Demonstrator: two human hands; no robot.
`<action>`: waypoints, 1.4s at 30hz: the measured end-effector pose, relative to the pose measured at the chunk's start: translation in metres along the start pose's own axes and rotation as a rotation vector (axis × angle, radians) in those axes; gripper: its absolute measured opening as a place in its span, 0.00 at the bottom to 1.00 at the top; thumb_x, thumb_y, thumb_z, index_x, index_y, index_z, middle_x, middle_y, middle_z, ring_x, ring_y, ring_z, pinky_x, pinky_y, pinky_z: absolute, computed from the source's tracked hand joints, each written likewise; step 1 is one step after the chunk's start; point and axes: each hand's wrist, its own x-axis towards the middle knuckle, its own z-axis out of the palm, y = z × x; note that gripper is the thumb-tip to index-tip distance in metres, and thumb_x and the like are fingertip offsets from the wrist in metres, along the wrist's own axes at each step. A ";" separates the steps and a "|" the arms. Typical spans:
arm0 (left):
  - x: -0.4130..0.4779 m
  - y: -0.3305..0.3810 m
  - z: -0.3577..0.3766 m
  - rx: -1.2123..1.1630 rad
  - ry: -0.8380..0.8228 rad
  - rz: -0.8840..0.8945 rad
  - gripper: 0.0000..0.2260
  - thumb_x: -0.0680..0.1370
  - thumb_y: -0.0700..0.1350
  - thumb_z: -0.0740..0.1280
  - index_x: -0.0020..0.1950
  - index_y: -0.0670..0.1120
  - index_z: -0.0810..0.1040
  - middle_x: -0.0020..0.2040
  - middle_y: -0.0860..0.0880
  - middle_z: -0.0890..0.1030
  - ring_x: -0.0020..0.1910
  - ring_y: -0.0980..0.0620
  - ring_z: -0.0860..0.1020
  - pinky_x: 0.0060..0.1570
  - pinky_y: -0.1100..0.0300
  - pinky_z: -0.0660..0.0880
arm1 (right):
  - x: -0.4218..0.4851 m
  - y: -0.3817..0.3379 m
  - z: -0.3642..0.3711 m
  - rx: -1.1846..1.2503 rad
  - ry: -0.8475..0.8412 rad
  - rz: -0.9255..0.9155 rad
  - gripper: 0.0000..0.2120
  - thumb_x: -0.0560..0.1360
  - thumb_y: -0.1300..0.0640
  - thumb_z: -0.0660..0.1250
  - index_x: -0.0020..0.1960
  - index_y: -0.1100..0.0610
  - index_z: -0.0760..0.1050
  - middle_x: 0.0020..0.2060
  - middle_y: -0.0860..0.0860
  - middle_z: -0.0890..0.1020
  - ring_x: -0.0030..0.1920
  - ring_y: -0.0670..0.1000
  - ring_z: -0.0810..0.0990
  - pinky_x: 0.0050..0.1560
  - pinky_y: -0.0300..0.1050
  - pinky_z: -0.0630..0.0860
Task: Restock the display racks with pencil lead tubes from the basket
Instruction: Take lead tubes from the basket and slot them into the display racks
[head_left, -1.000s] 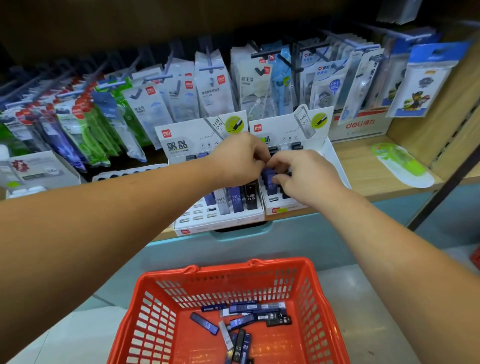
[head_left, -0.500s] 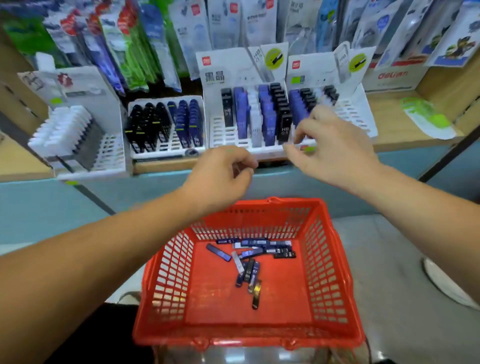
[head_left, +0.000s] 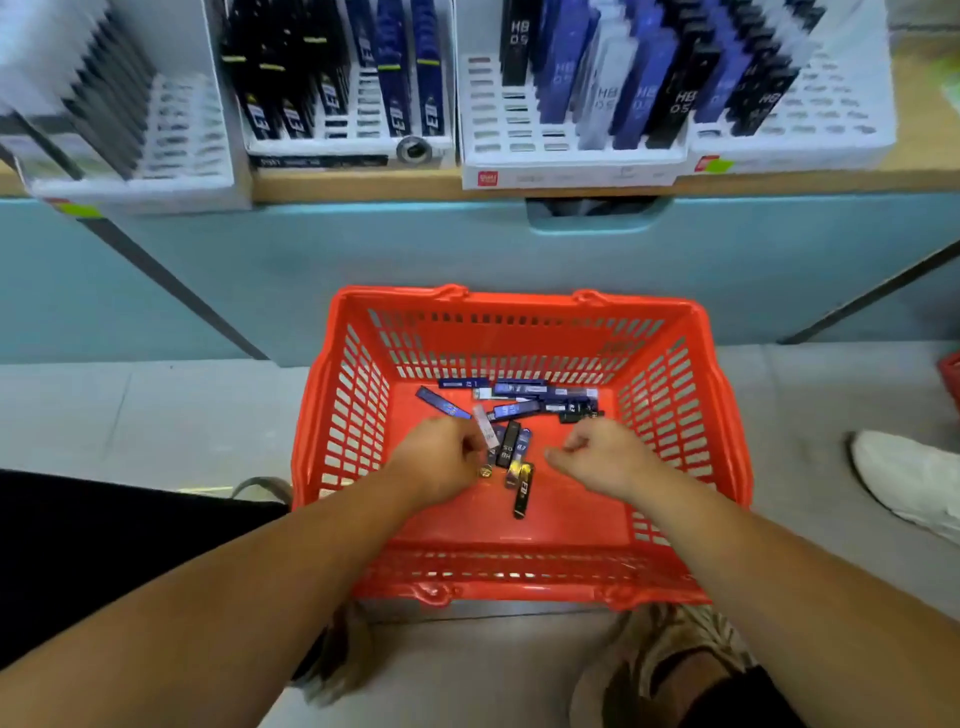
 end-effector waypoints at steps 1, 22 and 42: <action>0.002 -0.008 0.004 0.000 -0.012 -0.023 0.09 0.77 0.41 0.66 0.52 0.49 0.85 0.51 0.49 0.86 0.49 0.47 0.83 0.52 0.56 0.79 | 0.012 0.002 0.011 0.049 -0.014 0.047 0.16 0.77 0.44 0.71 0.42 0.57 0.77 0.36 0.52 0.79 0.42 0.54 0.80 0.44 0.45 0.74; 0.090 -0.025 0.075 -0.009 -0.008 -0.288 0.12 0.74 0.53 0.75 0.53 0.49 0.81 0.47 0.49 0.83 0.44 0.49 0.82 0.39 0.57 0.79 | 0.111 0.055 0.074 0.341 0.078 0.424 0.12 0.70 0.58 0.80 0.48 0.54 0.79 0.44 0.51 0.83 0.46 0.51 0.81 0.49 0.45 0.78; 0.074 -0.052 0.089 0.133 0.094 -0.226 0.17 0.80 0.49 0.69 0.68 0.50 0.74 0.61 0.50 0.77 0.62 0.49 0.74 0.58 0.53 0.76 | 0.122 0.057 0.072 0.322 0.172 0.304 0.11 0.73 0.51 0.78 0.48 0.52 0.77 0.43 0.49 0.82 0.43 0.49 0.80 0.41 0.45 0.73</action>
